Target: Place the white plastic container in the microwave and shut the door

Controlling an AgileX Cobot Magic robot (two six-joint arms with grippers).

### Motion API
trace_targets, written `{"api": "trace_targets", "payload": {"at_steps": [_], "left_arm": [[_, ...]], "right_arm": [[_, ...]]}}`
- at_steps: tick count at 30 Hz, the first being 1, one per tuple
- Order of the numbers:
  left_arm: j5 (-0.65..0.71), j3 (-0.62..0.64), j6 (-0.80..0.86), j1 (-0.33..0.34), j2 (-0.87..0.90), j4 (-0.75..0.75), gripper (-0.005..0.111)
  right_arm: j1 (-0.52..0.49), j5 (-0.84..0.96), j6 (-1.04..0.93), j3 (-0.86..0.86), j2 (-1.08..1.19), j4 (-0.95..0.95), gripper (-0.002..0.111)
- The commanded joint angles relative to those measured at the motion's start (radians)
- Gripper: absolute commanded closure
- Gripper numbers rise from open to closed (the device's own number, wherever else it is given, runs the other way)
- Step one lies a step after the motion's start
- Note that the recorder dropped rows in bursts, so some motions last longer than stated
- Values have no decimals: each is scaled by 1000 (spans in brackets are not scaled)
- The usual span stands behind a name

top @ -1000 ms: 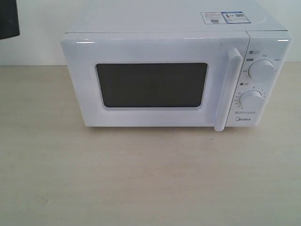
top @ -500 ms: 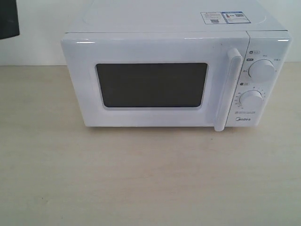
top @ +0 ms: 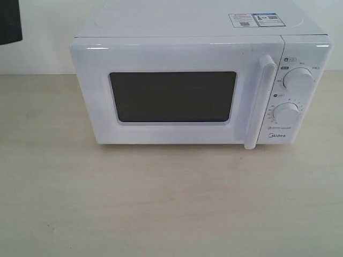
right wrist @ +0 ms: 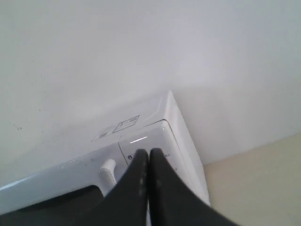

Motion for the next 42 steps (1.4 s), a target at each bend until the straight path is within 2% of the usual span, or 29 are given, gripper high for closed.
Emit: {"api": "trace_targets", "payload": {"at_steps": [1,4,7,14,25,33,38,42], "left_arm": [[-1,-2,-4,-4,-5,4,102],[-1,-2,-4,-4,-5,4,102],[-1,-2,-4,-4,-5,4,102],[-1,-2,-4,-4,-5,4,102],[-1,-2,-4,-4,-5,4,102],[-1,-2,-4,-4,-5,4,102],[-1,-2,-4,-4,-5,4,102],[-1,-2,-4,-4,-5,4,102]], "right_arm": [[-4,139,375,-9,-4,-589,108],[-4,211,779,-9,-4,-1000,108],[-4,222,1055,-9,-4,-1268,108],[-4,258,1298,-9,-4,-1646,108],[-4,445,1330,17,-4,-1659,108],[-12,457,1331,35,-4,-1667,108],[-121,419,1356,109,-4,-1643,108],[-170,410,1365,120,-4,-1609,108]]}}
